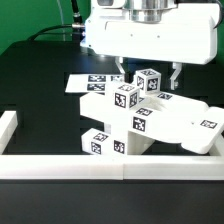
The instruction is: Assemble chair
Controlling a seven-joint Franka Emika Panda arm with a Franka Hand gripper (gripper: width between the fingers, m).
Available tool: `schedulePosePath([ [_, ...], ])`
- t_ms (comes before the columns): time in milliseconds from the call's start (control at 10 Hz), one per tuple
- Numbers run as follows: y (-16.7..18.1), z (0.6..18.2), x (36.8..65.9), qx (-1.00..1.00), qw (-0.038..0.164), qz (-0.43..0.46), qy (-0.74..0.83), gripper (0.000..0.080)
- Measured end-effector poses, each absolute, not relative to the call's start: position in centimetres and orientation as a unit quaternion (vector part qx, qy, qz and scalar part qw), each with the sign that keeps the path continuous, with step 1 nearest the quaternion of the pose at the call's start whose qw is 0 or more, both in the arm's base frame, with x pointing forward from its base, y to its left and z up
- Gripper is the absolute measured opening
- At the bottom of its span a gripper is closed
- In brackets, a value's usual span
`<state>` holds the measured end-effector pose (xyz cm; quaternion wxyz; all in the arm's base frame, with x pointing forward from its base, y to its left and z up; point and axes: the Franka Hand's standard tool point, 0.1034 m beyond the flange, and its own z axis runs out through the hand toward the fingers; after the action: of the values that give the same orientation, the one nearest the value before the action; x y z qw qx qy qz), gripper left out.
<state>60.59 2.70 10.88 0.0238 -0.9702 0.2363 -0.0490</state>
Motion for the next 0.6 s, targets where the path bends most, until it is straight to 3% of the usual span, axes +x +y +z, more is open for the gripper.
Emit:
schedulePosePath([
  [600,2.82,10.80,60.54,-0.998,0.001,-0.052,0.034,0.0649],
])
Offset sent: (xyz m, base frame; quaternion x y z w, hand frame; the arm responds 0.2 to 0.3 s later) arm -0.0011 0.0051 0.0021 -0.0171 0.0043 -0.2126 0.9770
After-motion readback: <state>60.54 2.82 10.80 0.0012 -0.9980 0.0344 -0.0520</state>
